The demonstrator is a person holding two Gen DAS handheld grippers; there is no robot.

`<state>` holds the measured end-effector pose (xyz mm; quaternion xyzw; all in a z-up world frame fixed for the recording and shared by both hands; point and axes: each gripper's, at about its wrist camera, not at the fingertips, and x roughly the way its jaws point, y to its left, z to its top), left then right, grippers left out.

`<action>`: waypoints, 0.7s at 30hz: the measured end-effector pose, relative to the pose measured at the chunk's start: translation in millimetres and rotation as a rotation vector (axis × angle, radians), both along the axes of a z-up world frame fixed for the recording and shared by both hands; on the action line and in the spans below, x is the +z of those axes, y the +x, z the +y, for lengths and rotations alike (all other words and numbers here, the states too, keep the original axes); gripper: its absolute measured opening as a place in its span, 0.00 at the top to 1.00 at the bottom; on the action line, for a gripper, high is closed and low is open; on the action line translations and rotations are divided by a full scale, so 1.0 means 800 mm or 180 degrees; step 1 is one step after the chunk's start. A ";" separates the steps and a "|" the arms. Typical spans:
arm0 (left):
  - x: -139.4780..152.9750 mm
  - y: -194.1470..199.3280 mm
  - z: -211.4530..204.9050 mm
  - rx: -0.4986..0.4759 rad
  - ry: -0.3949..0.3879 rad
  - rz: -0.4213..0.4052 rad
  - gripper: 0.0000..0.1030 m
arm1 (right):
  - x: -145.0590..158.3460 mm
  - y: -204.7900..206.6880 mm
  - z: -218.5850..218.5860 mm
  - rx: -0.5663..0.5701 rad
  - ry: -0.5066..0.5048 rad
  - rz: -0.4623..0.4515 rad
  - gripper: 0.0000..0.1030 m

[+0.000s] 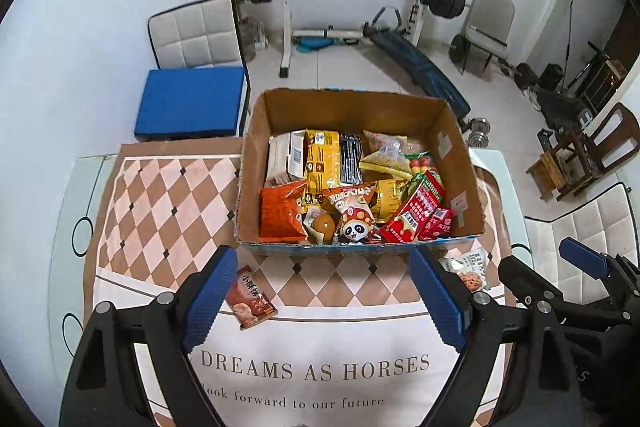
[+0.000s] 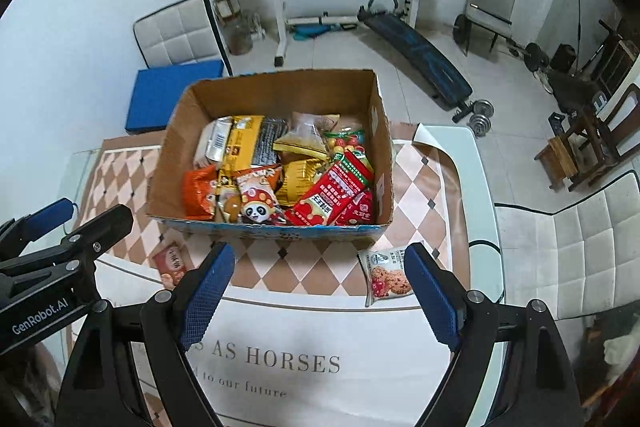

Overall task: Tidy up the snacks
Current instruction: 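Grasp the red shrimp-cracker pack with left tool while right tool grasps the cranberry cookie pack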

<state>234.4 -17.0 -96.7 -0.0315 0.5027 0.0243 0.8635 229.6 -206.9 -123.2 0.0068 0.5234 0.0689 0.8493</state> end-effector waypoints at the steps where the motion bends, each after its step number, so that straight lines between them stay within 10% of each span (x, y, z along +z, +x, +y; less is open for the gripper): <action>1: 0.004 -0.005 -0.001 0.0008 0.0024 -0.0044 0.15 | 0.006 -0.006 -0.002 -0.0003 0.0036 -0.0019 0.14; 11: -0.005 -0.024 0.002 0.0094 -0.0166 -0.0121 0.01 | -0.001 -0.034 -0.036 -0.0193 0.0351 -0.0032 0.07; 21: -0.124 0.001 -0.010 0.0363 -0.0250 0.0375 0.01 | -0.166 0.018 -0.159 -0.1138 0.0604 0.0819 0.07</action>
